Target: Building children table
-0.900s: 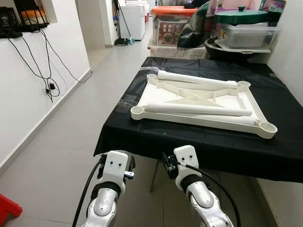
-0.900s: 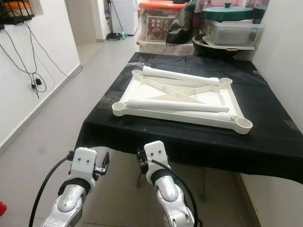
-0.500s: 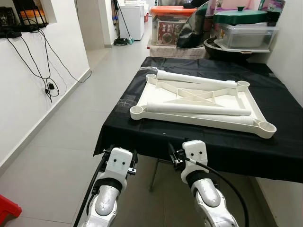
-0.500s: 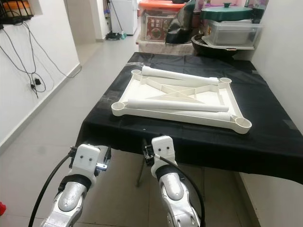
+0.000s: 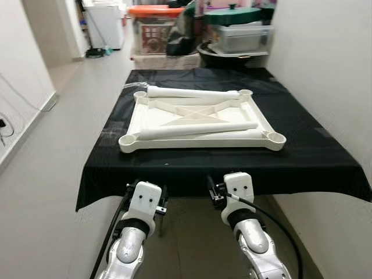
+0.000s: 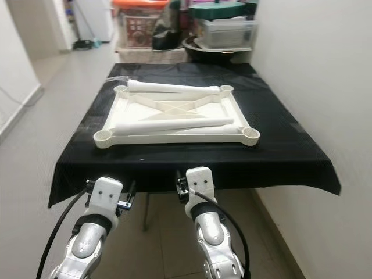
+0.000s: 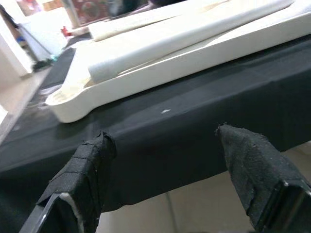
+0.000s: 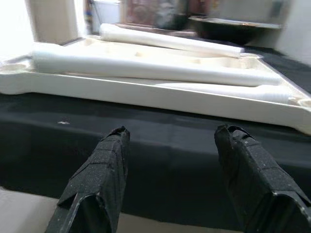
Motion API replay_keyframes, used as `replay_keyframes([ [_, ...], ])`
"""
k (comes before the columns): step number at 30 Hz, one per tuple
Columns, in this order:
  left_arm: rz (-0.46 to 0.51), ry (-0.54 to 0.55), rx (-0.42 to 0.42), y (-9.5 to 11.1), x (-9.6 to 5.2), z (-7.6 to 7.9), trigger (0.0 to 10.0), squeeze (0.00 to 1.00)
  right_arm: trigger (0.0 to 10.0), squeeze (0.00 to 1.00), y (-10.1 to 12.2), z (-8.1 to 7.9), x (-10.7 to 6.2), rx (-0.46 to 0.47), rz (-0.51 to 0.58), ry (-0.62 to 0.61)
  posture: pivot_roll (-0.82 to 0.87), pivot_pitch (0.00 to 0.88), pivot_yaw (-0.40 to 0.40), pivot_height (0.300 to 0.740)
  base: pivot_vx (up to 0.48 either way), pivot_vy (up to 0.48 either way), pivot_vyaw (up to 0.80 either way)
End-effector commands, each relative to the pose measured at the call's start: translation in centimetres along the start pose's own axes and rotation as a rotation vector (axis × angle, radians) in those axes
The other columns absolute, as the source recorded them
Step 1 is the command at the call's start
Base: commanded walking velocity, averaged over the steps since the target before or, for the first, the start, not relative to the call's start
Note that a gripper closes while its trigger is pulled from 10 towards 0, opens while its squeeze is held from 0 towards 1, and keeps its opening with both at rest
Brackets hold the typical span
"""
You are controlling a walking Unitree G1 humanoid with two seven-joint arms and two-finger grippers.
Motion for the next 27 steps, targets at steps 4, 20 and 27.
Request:
replay_keyframes([
  [4,0.005,0.074,-0.023,0.2,0.5,-2.2,10.0,0.0,10.0,0.0,0.5,-1.1,0.0,-0.001,0.024,0.034,0.03,0.0,-0.006,0.74,0.0,0.0,0.0],
  [20,0.05,0.09,-0.002,1.4,1.0,-3.4,10.0,0.0,10.0,0.0,1.0,-0.5,0.4,0.023,0.053,-0.004,0.04,0.0,-0.005,0.74,0.117,0.0,0.0],
  [27,0.05,0.071,-0.004,1.4,1.1,-3.0,10.0,0.0,10.0,0.0,1.0,-0.5,0.4,0.029,0.058,-0.006,0.04,0.0,0.001,0.74,0.285,0.0,0.0],
])
Point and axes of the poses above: a point about 5 cm out from each wrist's last joint towards the gripper, its own x axis pointing out of the wrist towards the gripper, its own y axis along the axis of the wrist's last joint, z = x × y, the point moved 6 cm from there along x, pointing out of the wrist towards the gripper, and after that the axes turned 2 degrees about x, right-handed, at the moved point
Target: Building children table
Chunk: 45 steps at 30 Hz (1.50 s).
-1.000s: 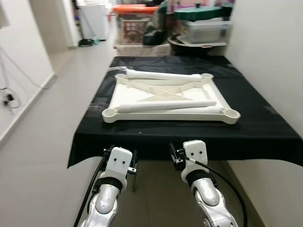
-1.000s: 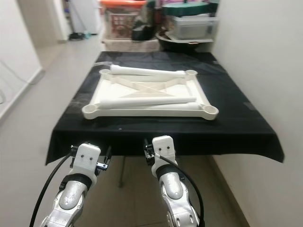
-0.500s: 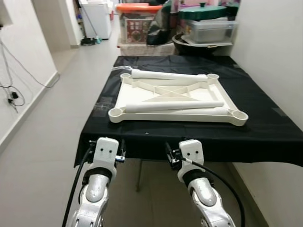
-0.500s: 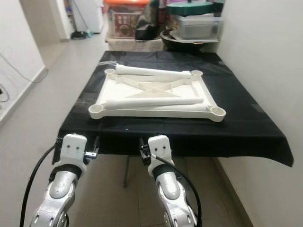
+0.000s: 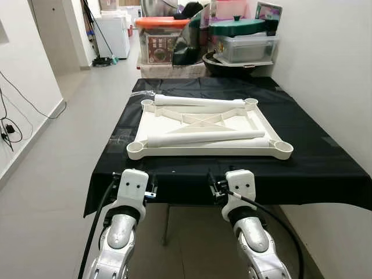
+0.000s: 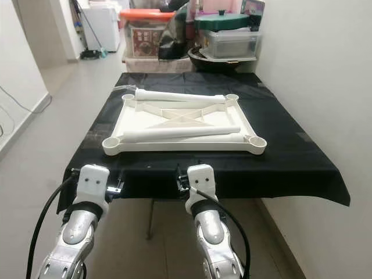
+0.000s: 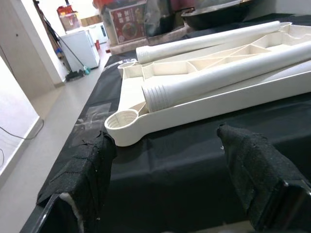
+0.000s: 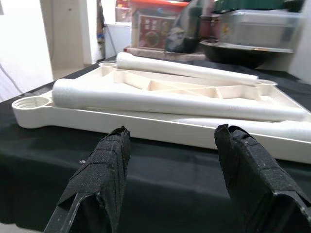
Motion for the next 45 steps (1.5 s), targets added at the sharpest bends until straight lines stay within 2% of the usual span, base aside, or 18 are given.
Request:
replay_keyframes([
  [1,0.018,0.002,0.004,0.4,0.1,-0.2,10.0,0.0,10.0,0.0,0.0,-0.3,0.1,0.01,0.006,0.004,0.04,0.0,0.003,0.74,0.292,0.0,0.0],
  [25,0.047,-0.035,-0.004,1.2,0.2,0.5,10.0,0.0,10.0,0.0,0.4,-0.2,0.2,0.014,0.031,-0.014,0.04,0.0,0.011,0.74,0.296,0.0,0.0],
  [32,0.057,-0.065,0.011,1.6,0.5,0.8,10.0,0.0,10.0,0.0,0.9,0.4,0.4,0.034,0.057,-0.045,0.05,0.0,0.014,0.74,0.0,0.0,0.0],
  [35,0.072,-0.079,0.025,2.1,1.1,0.3,10.0,0.0,10.0,0.0,1.4,1.1,0.9,0.034,0.068,-0.065,0.05,0.0,0.013,0.74,0.0,0.0,-0.75],
  [36,0.086,-0.079,0.044,2.5,1.7,-0.5,10.0,0.0,10.0,0.0,1.9,1.9,1.3,0.03,0.082,-0.088,0.05,0.0,0.017,0.74,0.0,0.0,-0.8],
  [40,0.086,-0.079,0.044,2.5,1.7,-0.5,10.0,0.0,10.0,0.0,1.9,1.9,1.3,0.03,0.082,-0.088,0.05,0.0,0.017,0.74,0.0,0.0,-0.8],
  [41,0.103,-0.084,0.085,3.3,3.0,-2.0,10.0,0.0,10.0,0.0,3.0,3.2,1.9,0.025,0.115,-0.131,0.06,0.0,0.023,0.74,0.0,0.0,-0.8],
  [45,0.126,-0.087,0.119,4.3,4.0,-3.2,10.0,0.0,10.0,0.0,3.7,3.7,2.2,0.024,0.133,-0.151,0.06,0.0,0.026,0.74,0.0,0.0,-0.8],
])
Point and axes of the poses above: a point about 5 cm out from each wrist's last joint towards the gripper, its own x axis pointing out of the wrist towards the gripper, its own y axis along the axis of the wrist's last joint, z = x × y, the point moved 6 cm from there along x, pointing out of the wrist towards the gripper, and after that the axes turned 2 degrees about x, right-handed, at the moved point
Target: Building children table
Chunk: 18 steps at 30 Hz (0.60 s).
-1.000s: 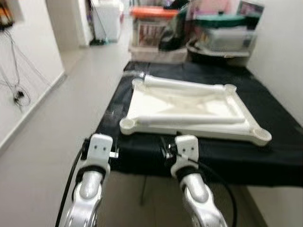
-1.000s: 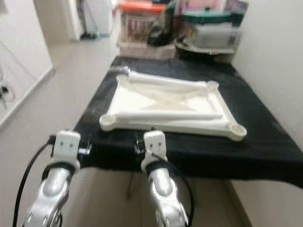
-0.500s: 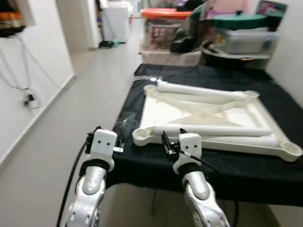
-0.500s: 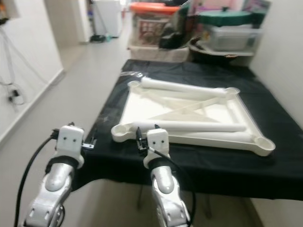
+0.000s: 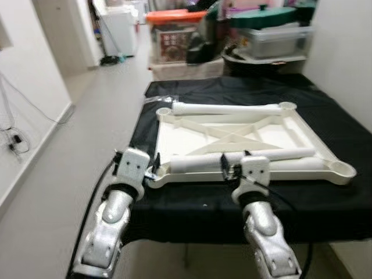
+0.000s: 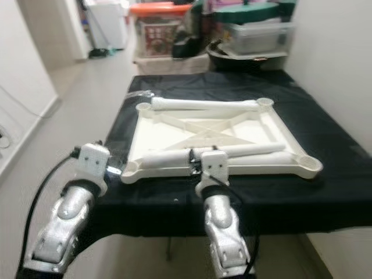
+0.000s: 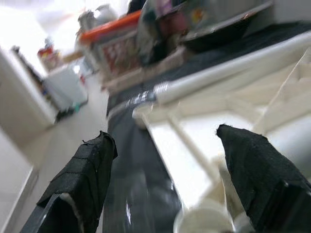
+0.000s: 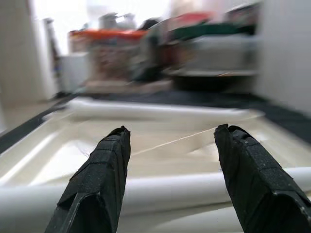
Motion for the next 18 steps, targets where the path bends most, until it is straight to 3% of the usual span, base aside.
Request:
replay_keyframes([
  [1,-0.031,-0.011,-0.006,-0.9,-0.1,0.0,10.0,0.0,10.0,0.0,-0.3,-0.1,-0.1,0.013,-0.01,0.0,0.06,0.0,0.026,0.74,0.0,0.0,-0.8],
  [4,-0.023,-0.013,0.005,-0.7,0.1,-0.2,10.0,0.0,10.0,0.0,-0.1,-0.1,0.0,0.013,-0.007,-0.003,0.06,0.0,0.027,0.74,0.0,0.0,-0.8],
  [12,-0.044,-0.024,0.041,-1.1,0.5,-0.3,10.0,0.0,10.0,0.0,0.0,-1.4,-0.5,0.022,-0.002,0.031,0.06,0.0,0.031,0.74,0.0,-0.457,0.0],
  [18,-0.062,-0.065,0.028,-1.5,0.8,-0.2,10.0,0.0,10.0,0.0,-0.1,-1.6,-0.5,0.028,-0.01,0.037,0.07,0.0,0.034,0.74,0.0,0.0,0.0],
])
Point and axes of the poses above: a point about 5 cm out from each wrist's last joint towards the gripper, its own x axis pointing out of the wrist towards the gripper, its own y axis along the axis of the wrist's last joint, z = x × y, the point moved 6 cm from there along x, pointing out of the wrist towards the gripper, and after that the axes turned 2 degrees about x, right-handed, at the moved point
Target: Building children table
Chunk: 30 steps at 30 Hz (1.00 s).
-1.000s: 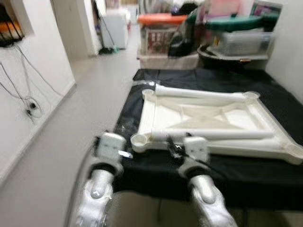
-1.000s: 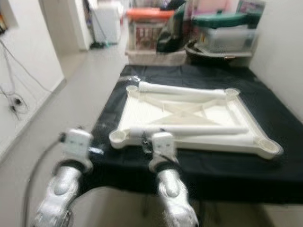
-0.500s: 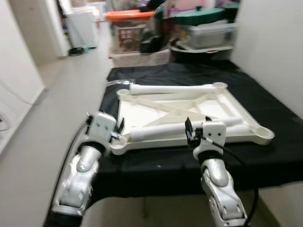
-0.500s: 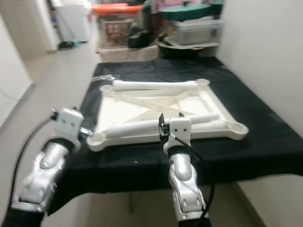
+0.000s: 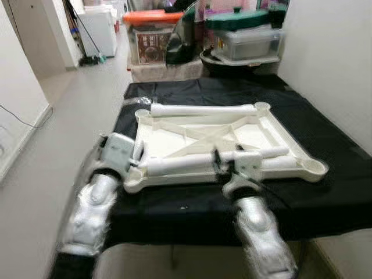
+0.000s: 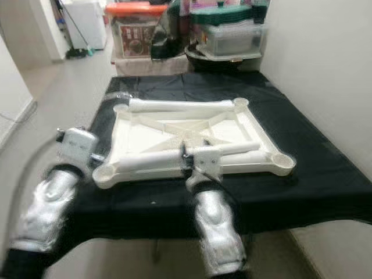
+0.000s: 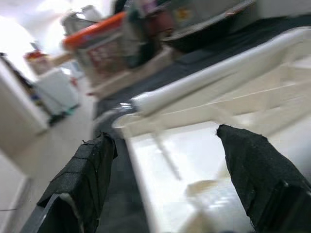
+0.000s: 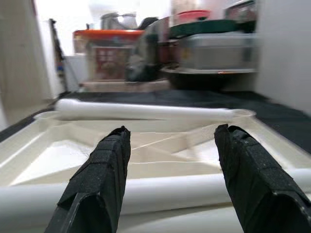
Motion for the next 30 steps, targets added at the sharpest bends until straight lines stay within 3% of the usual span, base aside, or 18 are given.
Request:
replay_keyframes([
  [1,-0.027,-0.004,0.012,-0.7,0.0,-0.8,10.0,0.0,10.0,0.0,0.2,-0.7,0.0,0.017,0.003,0.013,0.07,0.0,0.034,0.74,0.0,0.0,0.0],
  [4,-0.026,-0.043,0.011,-0.6,0.4,-1.0,10.0,0.0,10.0,0.0,0.3,-0.5,0.0,0.019,0.002,0.006,0.07,0.0,0.03,0.74,0.0,0.0,0.0],
  [8,-0.012,-0.246,0.065,0.1,1.7,-0.8,10.0,0.0,10.0,0.0,0.1,-0.3,-0.2,0.027,-0.008,-0.007,0.08,0.0,0.033,0.74,0.0,0.0,0.0],
  [10,-0.023,-0.287,0.083,0.1,2.3,-1.0,10.0,0.0,10.0,0.0,0.1,-0.1,-0.2,0.029,-0.013,-0.012,0.09,0.0,0.034,0.74,0.0,0.0,0.0],
  [11,-0.031,-0.325,0.101,0.3,3.0,-1.5,10.0,0.98,10.0,0.71,0.2,-0.1,-0.3,0.036,-0.009,-0.011,0.09,0.0,0.039,0.74,0.0,0.0,0.0],
  [12,-0.035,-0.344,0.109,0.5,3.5,-1.8,10.0,0.98,10.0,0.71,0.3,-0.2,-0.4,0.04,-0.005,-0.009,0.09,0.0,0.039,0.74,0.0,0.0,0.0],
  [13,-0.037,-0.358,0.129,0.8,4.2,-2.3,10.0,1.0,10.0,1.0,0.6,-0.3,-0.5,0.046,0.003,-0.003,0.1,0.014,0.048,0.74,0.0,0.0,0.0],
  [18,-0.045,-0.419,0.169,1.4,5.2,-2.7,10.0,1.0,10.0,1.0,1.0,-0.6,-0.6,0.057,0.005,0.005,0.1,0.037,0.058,0.74,0.0,0.0,0.0],
  [19,-0.056,-0.473,0.199,1.4,5.3,-2.4,10.0,1.0,10.0,0.0,1.1,-0.7,-0.6,0.055,0.002,0.007,0.1,0.068,0.061,0.74,0.0,0.0,0.0],
  [20,-0.08,-0.532,0.227,1.2,5.4,-2.0,10.0,0.0,10.0,0.0,1.2,-0.7,-0.7,0.053,-0.001,0.006,0.1,0.09,0.064,0.74,0.0,0.0,0.0],
  [23,-0.097,-0.569,0.245,1.1,5.5,-1.7,10.0,0.0,10.0,0.0,1.3,-0.7,-0.7,0.052,-0.002,0.006,0.1,0.096,0.065,0.74,0.0,0.0,0.0],
  [24,-0.147,-0.673,0.29,0.3,5.2,-1.1,10.0,0.45,10.0,0.0,1.5,-0.6,-0.9,0.049,-0.008,0.008,0.1,0.133,0.061,0.74,0.0,0.0,0.0],
  [26,-0.168,-0.71,0.304,-0.1,5.0,-0.9,10.0,0.45,10.0,0.0,1.5,-0.6,-0.9,0.048,-0.011,0.008,0.1,0.133,0.061,0.74,0.0,0.0,0.0],
  [27,-0.187,-0.779,0.303,-0.4,4.7,-0.5,10.0,1.0,10.0,0.0,1.6,-0.5,-1.1,0.046,-0.013,0.007,0.1,0.151,0.067,0.74,0.0,0.0,0.0],
  [30,-0.213,-0.845,0.318,-0.5,4.7,-0.6,10.0,1.0,10.0,0.0,1.9,-0.1,-1.3,0.042,-0.017,0.006,0.09,0.165,0.064,0.74,0.0,0.0,0.0],
])
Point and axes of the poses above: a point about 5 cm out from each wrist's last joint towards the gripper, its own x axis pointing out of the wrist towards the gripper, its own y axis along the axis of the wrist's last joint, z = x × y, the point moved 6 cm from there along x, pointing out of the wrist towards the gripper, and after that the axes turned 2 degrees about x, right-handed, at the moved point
